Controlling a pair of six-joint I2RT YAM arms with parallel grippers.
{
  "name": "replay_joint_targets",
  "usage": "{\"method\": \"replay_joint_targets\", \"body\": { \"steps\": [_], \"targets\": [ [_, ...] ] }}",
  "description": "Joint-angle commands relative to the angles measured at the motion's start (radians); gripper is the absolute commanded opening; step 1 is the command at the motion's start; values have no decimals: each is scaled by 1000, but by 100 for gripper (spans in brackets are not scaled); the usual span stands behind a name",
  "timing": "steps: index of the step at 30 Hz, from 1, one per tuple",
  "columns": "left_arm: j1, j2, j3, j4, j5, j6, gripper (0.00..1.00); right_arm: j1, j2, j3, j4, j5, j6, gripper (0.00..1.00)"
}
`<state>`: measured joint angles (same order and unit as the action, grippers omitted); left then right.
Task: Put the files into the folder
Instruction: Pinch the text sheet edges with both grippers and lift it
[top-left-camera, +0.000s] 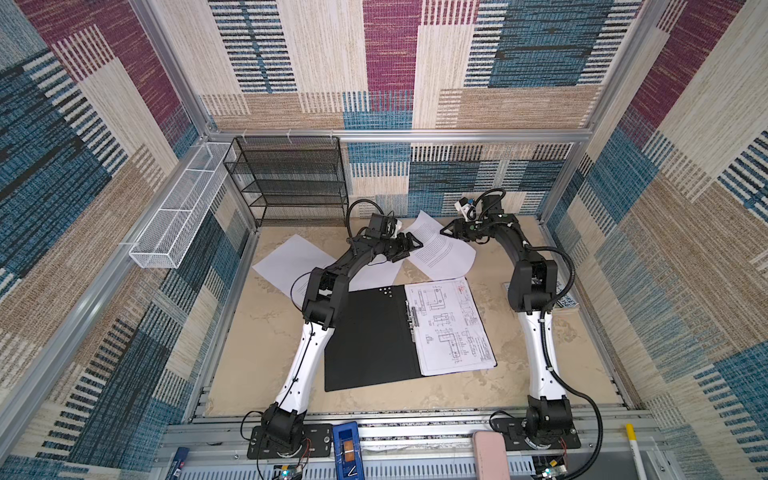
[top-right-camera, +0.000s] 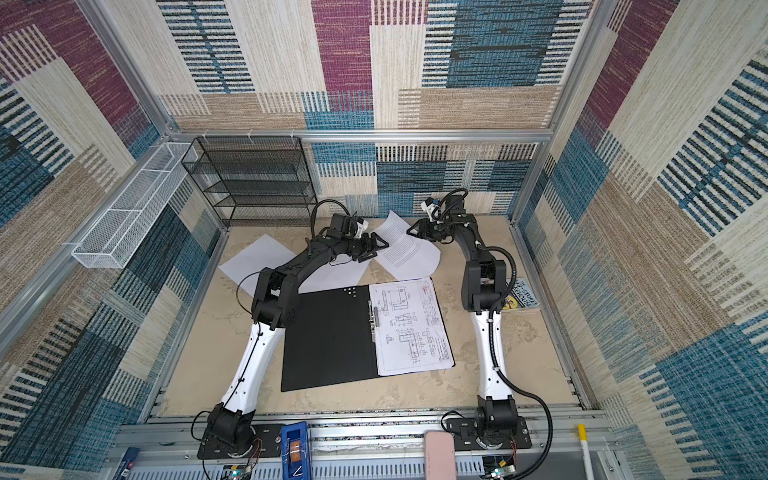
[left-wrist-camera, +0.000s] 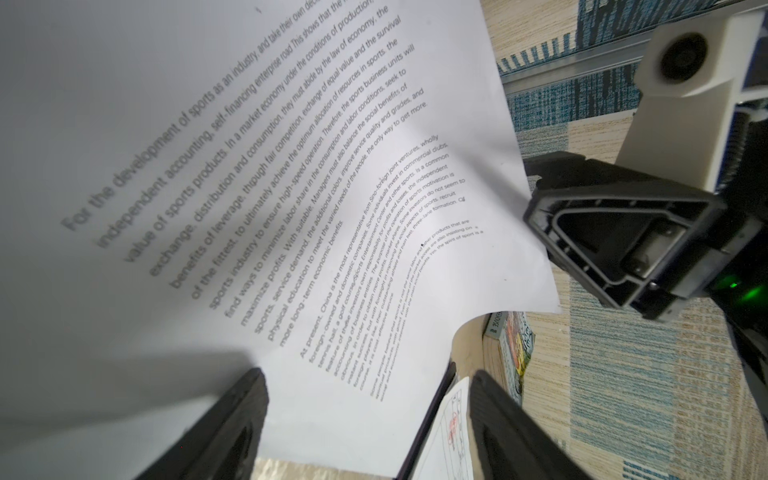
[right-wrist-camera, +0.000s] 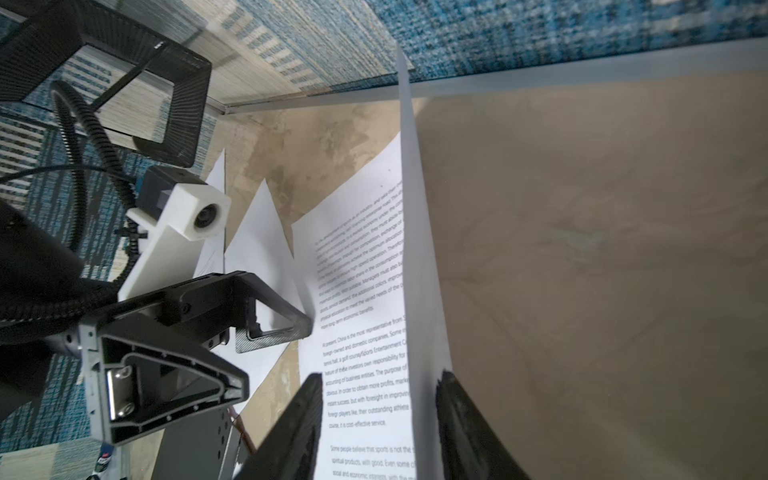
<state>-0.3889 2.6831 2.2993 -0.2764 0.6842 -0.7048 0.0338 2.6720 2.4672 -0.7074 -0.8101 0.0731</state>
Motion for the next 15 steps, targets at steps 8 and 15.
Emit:
{"method": "replay_joint_targets", "body": {
  "steps": [8,15],
  "targets": [
    [1,11,-31,-169,-48,8,79,12,-26,11,10,137,-27,24],
    [4,8,-28,-158,-26,5,79,12,-39,12,11,119,-33,18]
  ]
}}
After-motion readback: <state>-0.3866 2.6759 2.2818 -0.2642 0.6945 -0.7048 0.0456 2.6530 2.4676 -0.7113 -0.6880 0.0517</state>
